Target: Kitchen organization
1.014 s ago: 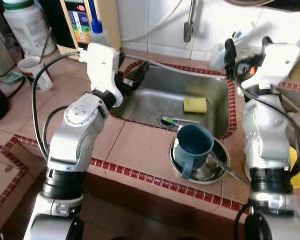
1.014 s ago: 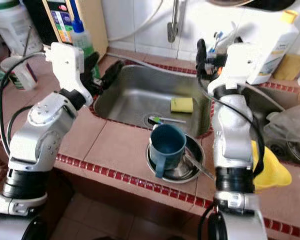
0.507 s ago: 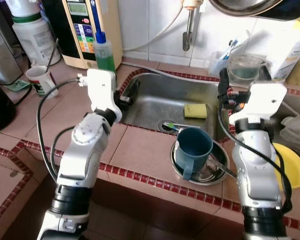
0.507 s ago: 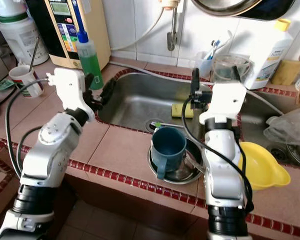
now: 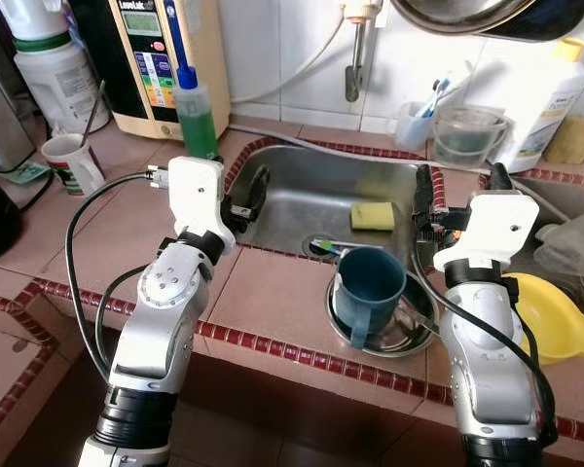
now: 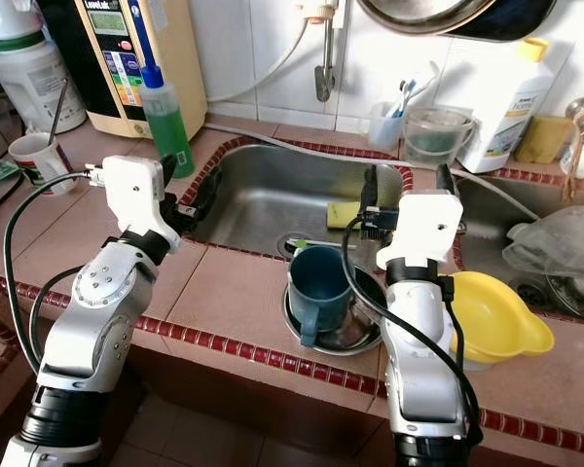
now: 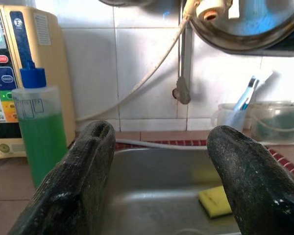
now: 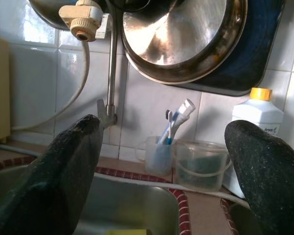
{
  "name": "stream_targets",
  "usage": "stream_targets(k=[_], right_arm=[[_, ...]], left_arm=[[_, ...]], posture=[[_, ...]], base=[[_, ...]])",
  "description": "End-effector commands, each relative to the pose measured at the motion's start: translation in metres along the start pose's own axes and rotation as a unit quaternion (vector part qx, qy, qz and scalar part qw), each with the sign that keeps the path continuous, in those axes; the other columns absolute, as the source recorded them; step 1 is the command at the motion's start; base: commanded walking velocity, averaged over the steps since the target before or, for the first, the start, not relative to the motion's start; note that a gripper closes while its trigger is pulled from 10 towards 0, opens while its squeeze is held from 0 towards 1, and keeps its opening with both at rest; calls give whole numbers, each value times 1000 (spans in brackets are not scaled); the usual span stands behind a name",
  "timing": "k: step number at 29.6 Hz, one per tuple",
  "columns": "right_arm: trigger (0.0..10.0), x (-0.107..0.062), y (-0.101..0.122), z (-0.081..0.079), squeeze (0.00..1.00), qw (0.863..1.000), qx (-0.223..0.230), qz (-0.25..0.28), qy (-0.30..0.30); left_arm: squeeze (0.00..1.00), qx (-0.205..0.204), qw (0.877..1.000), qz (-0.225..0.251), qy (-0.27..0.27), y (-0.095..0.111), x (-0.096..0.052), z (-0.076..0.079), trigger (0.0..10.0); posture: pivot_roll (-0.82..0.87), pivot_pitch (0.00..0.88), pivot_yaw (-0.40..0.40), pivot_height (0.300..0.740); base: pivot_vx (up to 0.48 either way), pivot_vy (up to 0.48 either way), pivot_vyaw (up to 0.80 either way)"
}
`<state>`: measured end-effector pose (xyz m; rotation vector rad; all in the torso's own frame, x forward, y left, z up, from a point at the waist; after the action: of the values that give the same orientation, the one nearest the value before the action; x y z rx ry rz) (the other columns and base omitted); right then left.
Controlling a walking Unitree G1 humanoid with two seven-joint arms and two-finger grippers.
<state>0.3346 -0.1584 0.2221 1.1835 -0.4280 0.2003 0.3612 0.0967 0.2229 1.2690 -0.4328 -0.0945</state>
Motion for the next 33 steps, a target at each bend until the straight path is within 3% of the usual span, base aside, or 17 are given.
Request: stream_targets(k=[1, 33], right_arm=[[10000, 3, 8, 1, 0, 1000, -2, 11, 2], [10000, 10, 9, -5, 0, 999, -6, 14, 28]], left_arm=[[0, -6, 1000, 12, -9, 7, -2, 3, 10000], [0, -35, 999, 18, -23, 15, -5, 9, 10000]], posture=[[-107, 0, 42, 740], [-93, 0, 20, 740]], base=[[0, 0, 0], [0, -442, 0]])
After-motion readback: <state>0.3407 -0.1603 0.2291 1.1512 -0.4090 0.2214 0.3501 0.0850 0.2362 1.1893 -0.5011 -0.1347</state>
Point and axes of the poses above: a point about 5 cm out from each wrist's last joint towards the gripper, its own x axis pointing out of the wrist towards the gripper, its own y axis along the axis of the wrist's last joint, z = x × y, the point moved 5 cm from there along x, pointing out of the wrist towards the gripper, and after that the axes turned 14 degrees about -x, right-handed, at the moved point
